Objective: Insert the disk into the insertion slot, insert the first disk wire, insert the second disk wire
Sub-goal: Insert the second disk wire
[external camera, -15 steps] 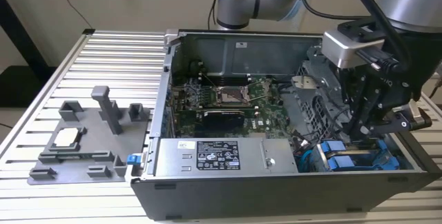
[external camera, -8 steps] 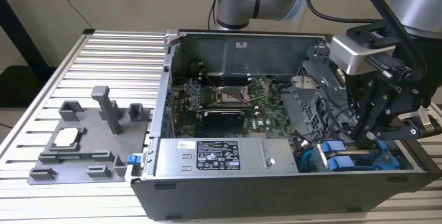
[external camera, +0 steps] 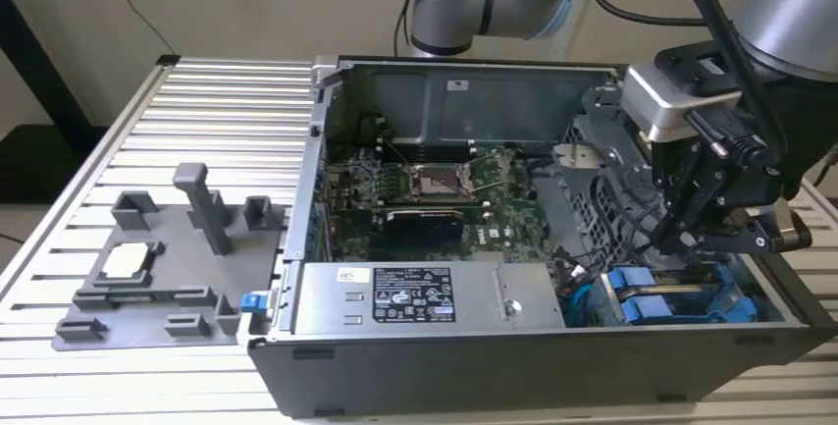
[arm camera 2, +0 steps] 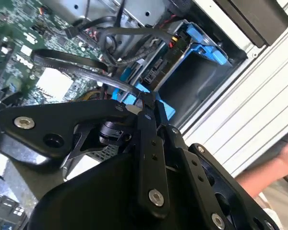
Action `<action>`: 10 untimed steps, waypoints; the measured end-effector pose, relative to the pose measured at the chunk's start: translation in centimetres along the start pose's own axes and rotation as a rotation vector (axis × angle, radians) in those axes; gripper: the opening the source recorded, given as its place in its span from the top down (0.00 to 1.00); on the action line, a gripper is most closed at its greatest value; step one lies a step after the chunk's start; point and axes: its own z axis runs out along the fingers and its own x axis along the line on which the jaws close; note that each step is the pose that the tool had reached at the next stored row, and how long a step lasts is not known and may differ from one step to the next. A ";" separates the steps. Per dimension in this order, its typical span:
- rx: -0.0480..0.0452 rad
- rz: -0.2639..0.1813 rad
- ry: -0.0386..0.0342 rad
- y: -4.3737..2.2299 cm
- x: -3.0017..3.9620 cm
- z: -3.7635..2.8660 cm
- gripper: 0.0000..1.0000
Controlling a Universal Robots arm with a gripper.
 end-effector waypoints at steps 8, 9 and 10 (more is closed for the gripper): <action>-0.0990 0.009 -0.0204 -1.48 0.18 0.16 0.84; -0.1120 0.009 -0.0220 -1.74 0.21 0.20 0.84; -0.1243 0.010 -0.0233 -2.01 0.25 0.23 0.84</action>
